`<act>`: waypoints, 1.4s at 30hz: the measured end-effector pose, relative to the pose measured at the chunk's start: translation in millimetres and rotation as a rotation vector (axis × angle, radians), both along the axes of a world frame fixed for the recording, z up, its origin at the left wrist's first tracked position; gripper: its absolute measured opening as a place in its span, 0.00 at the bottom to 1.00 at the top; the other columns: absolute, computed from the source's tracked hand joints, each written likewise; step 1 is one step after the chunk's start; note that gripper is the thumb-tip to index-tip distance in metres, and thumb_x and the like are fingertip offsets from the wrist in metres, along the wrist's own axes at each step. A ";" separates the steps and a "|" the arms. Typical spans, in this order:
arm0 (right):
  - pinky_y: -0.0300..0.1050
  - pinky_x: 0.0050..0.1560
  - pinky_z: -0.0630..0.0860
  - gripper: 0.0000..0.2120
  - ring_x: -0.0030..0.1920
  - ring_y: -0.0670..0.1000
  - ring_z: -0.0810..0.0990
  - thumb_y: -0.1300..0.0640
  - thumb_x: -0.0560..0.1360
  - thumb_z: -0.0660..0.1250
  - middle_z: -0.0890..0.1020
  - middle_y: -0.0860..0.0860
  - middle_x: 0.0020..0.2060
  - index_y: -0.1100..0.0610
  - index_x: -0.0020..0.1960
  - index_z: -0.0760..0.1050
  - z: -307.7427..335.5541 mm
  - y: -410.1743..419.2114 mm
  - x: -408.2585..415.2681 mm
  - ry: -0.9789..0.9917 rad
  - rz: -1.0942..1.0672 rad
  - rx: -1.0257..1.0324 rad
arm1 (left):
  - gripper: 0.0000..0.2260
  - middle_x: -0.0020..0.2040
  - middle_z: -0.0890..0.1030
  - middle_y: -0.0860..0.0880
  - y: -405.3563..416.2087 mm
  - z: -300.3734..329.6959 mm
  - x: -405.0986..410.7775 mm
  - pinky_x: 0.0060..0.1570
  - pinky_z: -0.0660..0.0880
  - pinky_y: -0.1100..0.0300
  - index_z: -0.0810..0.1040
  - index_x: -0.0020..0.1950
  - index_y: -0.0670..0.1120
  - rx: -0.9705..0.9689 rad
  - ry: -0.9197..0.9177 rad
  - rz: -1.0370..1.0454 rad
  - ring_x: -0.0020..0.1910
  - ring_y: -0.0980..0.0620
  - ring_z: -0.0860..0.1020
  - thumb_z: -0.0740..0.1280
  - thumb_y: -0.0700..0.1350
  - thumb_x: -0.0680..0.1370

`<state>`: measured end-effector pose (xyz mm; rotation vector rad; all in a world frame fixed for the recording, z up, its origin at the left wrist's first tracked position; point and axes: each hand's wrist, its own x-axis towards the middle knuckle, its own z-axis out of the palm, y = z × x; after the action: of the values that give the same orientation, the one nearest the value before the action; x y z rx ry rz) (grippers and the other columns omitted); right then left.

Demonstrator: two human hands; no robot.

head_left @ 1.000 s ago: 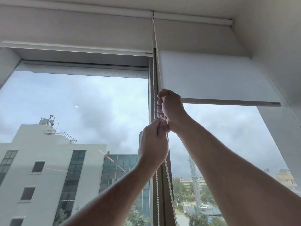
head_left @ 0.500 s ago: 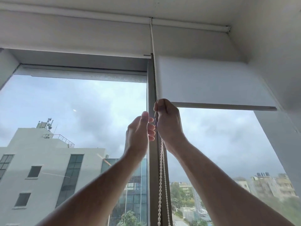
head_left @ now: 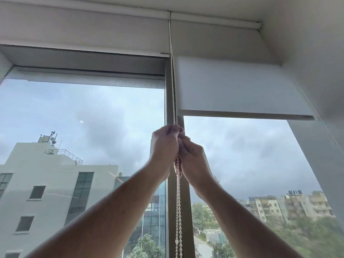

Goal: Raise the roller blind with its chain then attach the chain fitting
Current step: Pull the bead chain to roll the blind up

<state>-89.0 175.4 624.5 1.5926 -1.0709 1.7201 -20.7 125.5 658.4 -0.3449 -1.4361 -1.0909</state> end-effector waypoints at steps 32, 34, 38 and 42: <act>0.47 0.44 0.81 0.12 0.47 0.51 0.84 0.62 0.82 0.62 0.86 0.55 0.49 0.49 0.57 0.81 -264.4 -59.4 -62.5 -0.445 0.243 0.289 | 0.08 0.37 0.85 0.49 -78.6 -273.6 -79.7 0.35 0.79 0.63 0.81 0.42 0.48 0.090 -0.340 0.076 0.38 0.54 0.84 0.66 0.47 0.79; 0.49 0.51 0.81 0.13 0.51 0.52 0.84 0.65 0.82 0.62 0.85 0.58 0.51 0.50 0.56 0.81 -286.9 -60.2 -66.4 -0.489 0.258 0.276 | 0.08 0.38 0.85 0.46 -80.7 -295.2 -85.1 0.40 0.81 0.56 0.81 0.42 0.47 0.106 -0.358 0.050 0.41 0.49 0.84 0.66 0.48 0.78; 0.46 0.46 0.81 0.11 0.46 0.51 0.83 0.64 0.83 0.61 0.85 0.56 0.48 0.54 0.56 0.79 -329.1 -56.6 -72.0 -0.617 0.256 0.299 | 0.09 0.36 0.84 0.50 -86.8 -337.1 -94.4 0.35 0.79 0.60 0.81 0.41 0.49 0.158 -0.405 0.051 0.36 0.53 0.83 0.66 0.50 0.78; 0.44 0.43 0.80 0.07 0.42 0.49 0.84 0.66 0.82 0.62 0.86 0.53 0.43 0.62 0.55 0.78 -372.6 -46.8 -81.5 -0.686 0.121 0.308 | 0.10 0.35 0.83 0.48 -90.1 -380.8 -101.9 0.33 0.79 0.50 0.81 0.40 0.50 0.196 -0.485 0.027 0.35 0.52 0.81 0.65 0.52 0.78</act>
<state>-170.4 128.7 251.9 1.2640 -1.6518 2.3600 -122.5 35.4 277.6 0.0891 -1.7297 -1.3388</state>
